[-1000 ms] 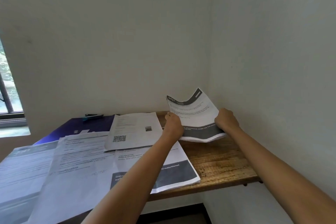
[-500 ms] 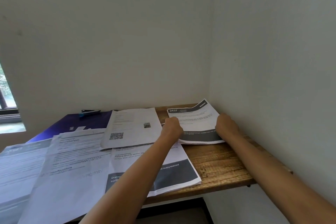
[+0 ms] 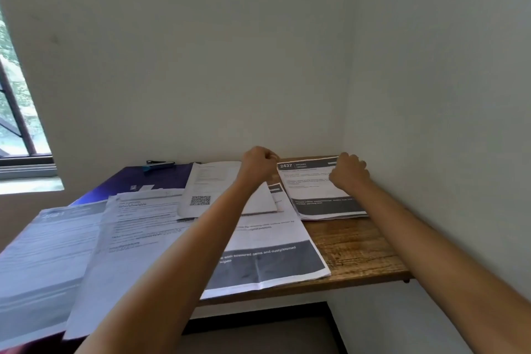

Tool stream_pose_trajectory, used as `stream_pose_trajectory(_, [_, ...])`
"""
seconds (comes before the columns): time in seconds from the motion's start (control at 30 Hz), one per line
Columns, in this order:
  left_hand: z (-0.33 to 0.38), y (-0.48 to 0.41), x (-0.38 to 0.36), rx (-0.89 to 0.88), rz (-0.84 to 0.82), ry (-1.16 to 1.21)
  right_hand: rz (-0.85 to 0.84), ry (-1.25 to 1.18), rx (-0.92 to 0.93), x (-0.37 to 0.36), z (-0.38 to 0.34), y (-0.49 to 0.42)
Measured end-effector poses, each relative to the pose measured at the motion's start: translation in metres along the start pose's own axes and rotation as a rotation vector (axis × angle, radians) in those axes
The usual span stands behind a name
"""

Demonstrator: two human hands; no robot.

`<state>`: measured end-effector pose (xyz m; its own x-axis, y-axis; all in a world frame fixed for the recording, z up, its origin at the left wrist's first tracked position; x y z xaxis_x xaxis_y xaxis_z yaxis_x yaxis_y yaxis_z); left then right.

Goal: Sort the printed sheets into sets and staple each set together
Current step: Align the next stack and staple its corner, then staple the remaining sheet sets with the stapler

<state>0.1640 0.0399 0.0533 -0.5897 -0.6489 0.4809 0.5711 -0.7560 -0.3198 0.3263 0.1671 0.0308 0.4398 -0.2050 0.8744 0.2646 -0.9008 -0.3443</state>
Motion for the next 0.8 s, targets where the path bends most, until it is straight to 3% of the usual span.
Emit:
stream_pose_trajectory(0.27, [-0.055, 0.006, 0.086, 0.105, 0.144, -0.096, -0.093, -0.374, 0.315, -0.015, -0.074, 0.031])
stream_pose_trajectory(0.37, [-0.080, 0.016, 0.112, 0.173, 0.213, -0.165, -0.210, -0.461, 0.490, -0.028, -0.093, 0.051])
stream_pose_trajectory(0.53, [-0.111, 0.040, 0.147, 0.277, 0.304, -0.262, -0.377, -0.306, 0.721, -0.048, -0.118, 0.080])
stream_pose_trajectory(0.8, [-0.158, 0.071, 0.197, 0.365, 0.353, -0.304, -0.399, -0.165, 0.741, -0.059, -0.125, 0.083])
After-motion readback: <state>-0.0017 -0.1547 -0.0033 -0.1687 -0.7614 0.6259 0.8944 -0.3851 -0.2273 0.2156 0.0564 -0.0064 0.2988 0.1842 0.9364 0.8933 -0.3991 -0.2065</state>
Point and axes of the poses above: each hand's wrist, its own y-axis away from the middle knuckle, its own x-axis out of the back of the hand, z = x × y, the point moved 2 cm from there along -y, towards the middle knuckle, and after that the axes turned 2 degrees about z, right-handed, at the moved point
